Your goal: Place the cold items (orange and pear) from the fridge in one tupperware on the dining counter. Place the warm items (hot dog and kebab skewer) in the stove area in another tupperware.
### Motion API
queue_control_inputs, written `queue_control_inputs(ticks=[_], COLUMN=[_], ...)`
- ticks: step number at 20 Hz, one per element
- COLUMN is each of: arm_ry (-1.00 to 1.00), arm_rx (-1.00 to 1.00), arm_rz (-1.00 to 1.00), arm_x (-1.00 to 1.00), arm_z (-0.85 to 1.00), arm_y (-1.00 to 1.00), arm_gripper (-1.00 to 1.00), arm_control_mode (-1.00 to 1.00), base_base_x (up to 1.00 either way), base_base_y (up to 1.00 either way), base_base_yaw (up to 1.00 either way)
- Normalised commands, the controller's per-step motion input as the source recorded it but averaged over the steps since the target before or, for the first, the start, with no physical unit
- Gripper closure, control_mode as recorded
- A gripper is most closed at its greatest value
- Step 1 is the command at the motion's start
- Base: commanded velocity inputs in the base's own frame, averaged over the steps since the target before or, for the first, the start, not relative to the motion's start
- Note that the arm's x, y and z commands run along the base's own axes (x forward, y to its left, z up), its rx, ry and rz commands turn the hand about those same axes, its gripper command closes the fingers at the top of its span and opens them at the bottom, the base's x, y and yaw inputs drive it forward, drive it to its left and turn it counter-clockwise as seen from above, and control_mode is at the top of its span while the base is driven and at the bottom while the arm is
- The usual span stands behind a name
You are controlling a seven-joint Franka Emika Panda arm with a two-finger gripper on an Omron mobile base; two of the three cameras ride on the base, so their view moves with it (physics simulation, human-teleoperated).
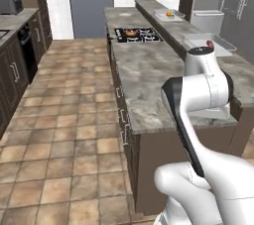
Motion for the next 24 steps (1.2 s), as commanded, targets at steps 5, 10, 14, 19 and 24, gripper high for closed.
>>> queue_control_inputs(ticks=[5, 10, 14, 19, 24], arm_ry=[0.0, 0.0, 0.0, 0.0, 0.0], arm_rx=[0.0, 0.0, 0.0, 0.0, 0.0], arm_rz=[0.0, 0.0, 0.0, 0.0, 0.0], arm_x=[0.0, 0.0, 0.0, 0.0, 0.0], arm_z=[0.0, 0.0, 0.0, 0.0, 0.0], arm_y=[0.0, 0.0, 0.0, 0.0, 0.0], arm_gripper=[-1.0, -1.0, -1.0, -1.0, -1.0], arm_control_mode=[1.0, 1.0, 1.0, 1.0, 1.0], base_base_x=[0.16, 0.24, 0.53, 0.74, 0.73], base_base_y=[1.0, 1.0, 1.0, 1.0, 1.0], base_base_yaw=[-0.36, -0.42, -0.56, -0.67, -0.65])
